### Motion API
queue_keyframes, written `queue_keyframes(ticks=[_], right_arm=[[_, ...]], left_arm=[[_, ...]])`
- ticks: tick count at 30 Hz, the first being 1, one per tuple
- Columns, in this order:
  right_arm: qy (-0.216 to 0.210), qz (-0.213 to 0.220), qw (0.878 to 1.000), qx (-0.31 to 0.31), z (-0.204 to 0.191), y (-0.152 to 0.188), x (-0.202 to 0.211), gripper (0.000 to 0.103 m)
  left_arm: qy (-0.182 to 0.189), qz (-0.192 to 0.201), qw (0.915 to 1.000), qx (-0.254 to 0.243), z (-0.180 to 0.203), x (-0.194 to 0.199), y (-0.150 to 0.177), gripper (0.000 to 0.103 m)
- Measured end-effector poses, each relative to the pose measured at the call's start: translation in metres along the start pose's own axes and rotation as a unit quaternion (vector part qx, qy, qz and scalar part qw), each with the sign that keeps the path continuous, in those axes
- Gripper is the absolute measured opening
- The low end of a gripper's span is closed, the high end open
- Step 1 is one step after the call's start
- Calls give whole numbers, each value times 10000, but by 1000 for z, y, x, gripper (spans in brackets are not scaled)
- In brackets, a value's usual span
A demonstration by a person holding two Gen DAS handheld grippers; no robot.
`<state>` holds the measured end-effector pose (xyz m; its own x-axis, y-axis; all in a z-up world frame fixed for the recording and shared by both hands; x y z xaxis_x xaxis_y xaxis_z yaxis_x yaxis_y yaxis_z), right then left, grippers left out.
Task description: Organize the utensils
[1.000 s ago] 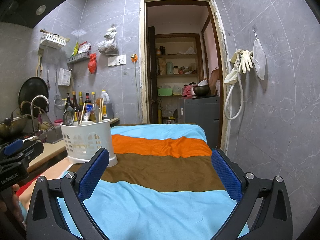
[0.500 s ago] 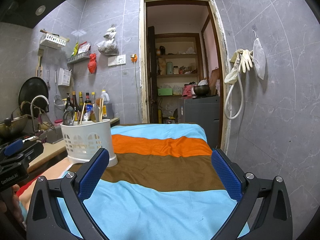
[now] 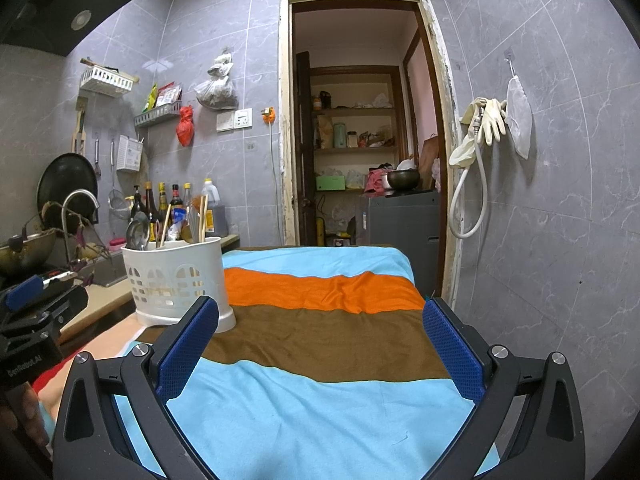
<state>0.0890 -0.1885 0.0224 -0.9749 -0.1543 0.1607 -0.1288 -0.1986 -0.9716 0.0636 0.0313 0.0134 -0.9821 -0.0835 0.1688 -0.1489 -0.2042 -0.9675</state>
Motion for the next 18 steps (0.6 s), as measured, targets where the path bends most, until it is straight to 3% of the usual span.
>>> queue_keyframes(ticks=[18], right_arm=[[-5, -8, 10000, 4, -1, 0, 0, 103]], left_arm=[[57, -39, 9998, 183, -3, 0, -2, 97]])
Point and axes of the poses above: each gripper's, at about its wrist camera, not at the fingertips, and x roughly against the way its jaws point, z to its right, y to its underside, the point moved 2 cm from there along -x, roughly the way its jaws point, and after that the axes turned 11 degrees about x, right-handed, at the moved point
